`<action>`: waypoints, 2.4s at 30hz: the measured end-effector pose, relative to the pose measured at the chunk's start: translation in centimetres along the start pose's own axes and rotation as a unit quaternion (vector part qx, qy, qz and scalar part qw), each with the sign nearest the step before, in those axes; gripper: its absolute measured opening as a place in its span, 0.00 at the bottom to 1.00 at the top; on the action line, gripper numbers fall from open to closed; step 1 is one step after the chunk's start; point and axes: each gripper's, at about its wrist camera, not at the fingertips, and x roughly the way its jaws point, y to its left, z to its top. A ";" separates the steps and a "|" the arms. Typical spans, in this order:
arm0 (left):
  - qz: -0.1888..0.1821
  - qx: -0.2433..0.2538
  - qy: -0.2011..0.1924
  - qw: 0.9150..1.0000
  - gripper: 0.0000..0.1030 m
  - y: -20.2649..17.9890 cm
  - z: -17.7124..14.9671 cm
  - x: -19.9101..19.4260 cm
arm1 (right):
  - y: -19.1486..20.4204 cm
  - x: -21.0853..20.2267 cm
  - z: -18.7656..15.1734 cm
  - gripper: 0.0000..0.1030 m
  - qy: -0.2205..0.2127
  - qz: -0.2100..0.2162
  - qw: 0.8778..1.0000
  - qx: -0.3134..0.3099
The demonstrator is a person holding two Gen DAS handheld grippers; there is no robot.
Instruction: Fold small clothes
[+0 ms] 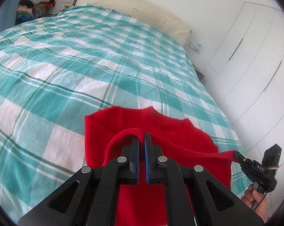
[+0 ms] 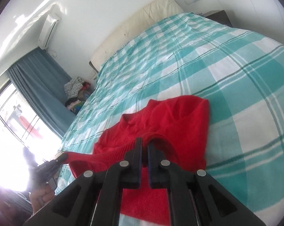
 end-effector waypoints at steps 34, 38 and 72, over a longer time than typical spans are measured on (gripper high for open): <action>0.095 0.071 0.075 0.990 0.88 0.1 -12.9 -5.2 | -4.5 -0.3 -7.3 0.36 0.150 -0.131 0.962 -0.185; 0.113 0.075 0.068 0.989 0.90 -1.0 -15.7 -5.2 | -4.7 -3.9 -8.0 0.42 0.086 -0.118 0.976 -0.161; 0.162 0.113 0.077 0.977 0.96 -1.5 -18.0 -2.4 | -4.9 -3.4 -6.2 0.46 0.073 -0.052 0.992 -0.087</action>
